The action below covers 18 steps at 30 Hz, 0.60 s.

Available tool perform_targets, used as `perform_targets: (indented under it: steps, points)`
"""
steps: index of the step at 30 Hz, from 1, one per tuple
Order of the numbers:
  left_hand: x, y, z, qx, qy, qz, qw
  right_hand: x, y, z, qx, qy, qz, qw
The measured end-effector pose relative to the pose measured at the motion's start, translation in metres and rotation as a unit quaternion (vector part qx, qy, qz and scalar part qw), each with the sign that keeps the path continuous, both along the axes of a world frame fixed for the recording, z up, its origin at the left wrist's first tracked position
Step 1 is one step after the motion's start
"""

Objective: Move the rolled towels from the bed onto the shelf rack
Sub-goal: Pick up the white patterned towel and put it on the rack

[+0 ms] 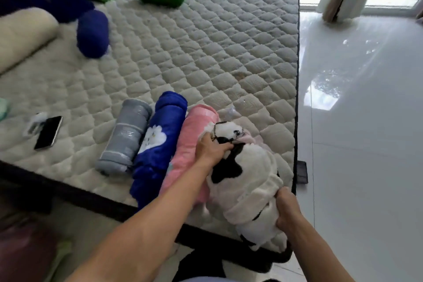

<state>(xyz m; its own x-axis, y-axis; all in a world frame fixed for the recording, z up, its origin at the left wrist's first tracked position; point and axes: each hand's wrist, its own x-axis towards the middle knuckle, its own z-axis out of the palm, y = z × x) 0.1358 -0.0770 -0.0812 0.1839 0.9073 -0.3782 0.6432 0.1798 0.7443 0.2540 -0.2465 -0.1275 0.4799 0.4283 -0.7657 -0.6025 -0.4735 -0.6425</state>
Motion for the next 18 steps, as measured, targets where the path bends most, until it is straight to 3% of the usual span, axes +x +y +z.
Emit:
perform_targets:
  steps: [9, 13, 18]
  points:
    - [-0.096, -0.133, 0.063, 0.032, -0.104, 0.203, 0.973, -0.020, -0.062, 0.043, 0.048, -0.028, 0.198, 0.979]
    - [-0.171, -0.195, 0.077, 0.051, -0.157, 0.319, 0.933, -0.068, -0.073, 0.053, 0.075, -0.037, 0.319, 0.944]
    - [-0.271, -0.288, 0.095, 0.111, -0.215, 0.456, 0.857, -0.164, -0.091, 0.075, 0.131, -0.033, 0.460, 0.878]
